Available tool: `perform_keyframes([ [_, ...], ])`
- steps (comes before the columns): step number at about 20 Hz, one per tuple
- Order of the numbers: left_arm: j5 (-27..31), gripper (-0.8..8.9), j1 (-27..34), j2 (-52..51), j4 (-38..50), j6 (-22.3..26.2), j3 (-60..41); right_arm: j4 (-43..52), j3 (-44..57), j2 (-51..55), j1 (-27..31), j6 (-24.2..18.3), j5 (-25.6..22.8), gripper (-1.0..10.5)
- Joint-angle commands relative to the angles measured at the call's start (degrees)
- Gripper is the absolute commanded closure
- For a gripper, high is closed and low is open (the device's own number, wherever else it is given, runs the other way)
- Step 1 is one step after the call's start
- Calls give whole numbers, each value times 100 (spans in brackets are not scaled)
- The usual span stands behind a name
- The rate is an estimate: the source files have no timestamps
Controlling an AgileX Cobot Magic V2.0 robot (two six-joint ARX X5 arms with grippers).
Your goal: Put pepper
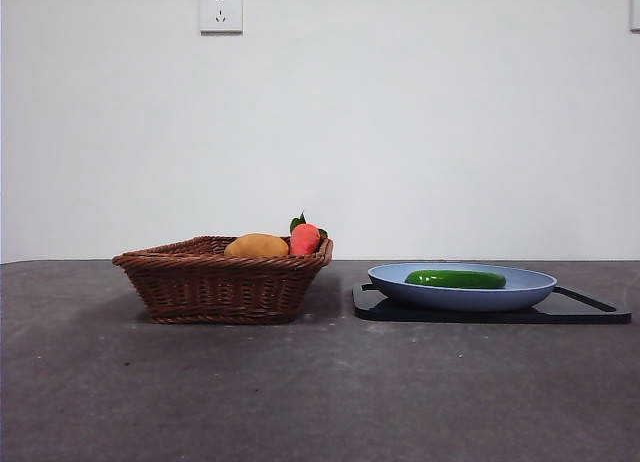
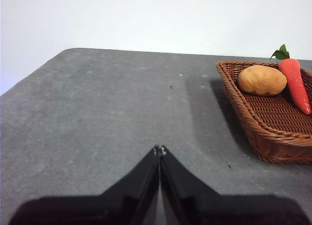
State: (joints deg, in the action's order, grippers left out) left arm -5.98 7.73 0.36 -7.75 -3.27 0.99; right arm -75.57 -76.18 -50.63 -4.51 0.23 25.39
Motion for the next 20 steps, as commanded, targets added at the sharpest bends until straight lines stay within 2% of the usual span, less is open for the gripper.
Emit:
perform_keyframes([
  [1,-20,806,28,-13,42,-37,-61,44,-111,-37,-7,33,-2,936],
  [6,-20,806,28,-13,42,-37,-61,44,-111,-37,-7,22,-4,936],
  [8,-20,806,28,-13,42,-37,-61,205,-109,-35,0,-398,-33,936],
  [9,-20,806,28,-13,42,-37,-61,411,-103,-20,20,-424,-76,936],
  [13,-20,806,28,-13,42,-37,-61,2114,479,634,114,-365,-153,936],
  [17,-20,806,28,-13,42,-37,-61,3936,2234,1762,212,-282,-275,936],
  [20,-17,806,28,-13,42,-37,-61,5241,3718,2629,232,-192,-831,936],
])
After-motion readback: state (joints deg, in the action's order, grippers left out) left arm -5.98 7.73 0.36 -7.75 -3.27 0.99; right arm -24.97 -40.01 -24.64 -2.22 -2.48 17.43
